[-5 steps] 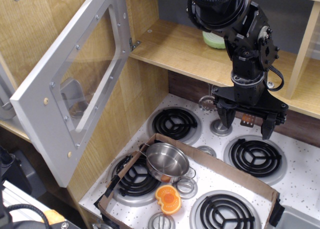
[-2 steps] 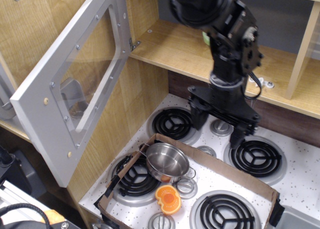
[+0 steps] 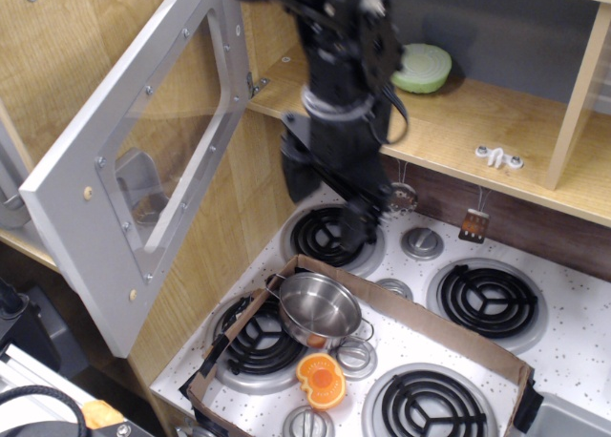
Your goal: Close microwave
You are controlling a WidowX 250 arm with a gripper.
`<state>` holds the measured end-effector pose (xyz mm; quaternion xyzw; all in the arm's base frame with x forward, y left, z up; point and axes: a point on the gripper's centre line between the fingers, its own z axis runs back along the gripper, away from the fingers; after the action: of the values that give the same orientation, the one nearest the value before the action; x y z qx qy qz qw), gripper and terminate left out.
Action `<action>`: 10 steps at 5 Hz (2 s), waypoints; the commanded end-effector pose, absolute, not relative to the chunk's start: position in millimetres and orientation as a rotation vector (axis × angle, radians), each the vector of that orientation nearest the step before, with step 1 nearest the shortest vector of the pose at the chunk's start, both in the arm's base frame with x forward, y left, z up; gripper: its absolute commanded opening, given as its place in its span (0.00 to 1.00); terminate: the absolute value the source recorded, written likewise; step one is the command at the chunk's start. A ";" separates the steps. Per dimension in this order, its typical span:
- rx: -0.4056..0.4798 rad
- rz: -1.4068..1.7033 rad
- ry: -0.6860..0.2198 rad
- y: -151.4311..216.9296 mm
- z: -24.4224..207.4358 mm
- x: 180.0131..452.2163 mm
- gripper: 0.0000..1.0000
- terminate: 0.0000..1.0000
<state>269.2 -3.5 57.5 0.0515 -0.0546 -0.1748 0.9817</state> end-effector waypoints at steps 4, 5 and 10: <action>0.335 -0.737 0.070 77.2 203.8 218.3 1.00 0.00; 0.364 -0.835 0.109 93.2 196.6 210.5 1.00 0.00; 0.386 -0.864 0.187 132.5 166.7 174.1 1.00 0.00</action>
<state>162.7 134.1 153.0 0.1717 0.0923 -0.4176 0.8875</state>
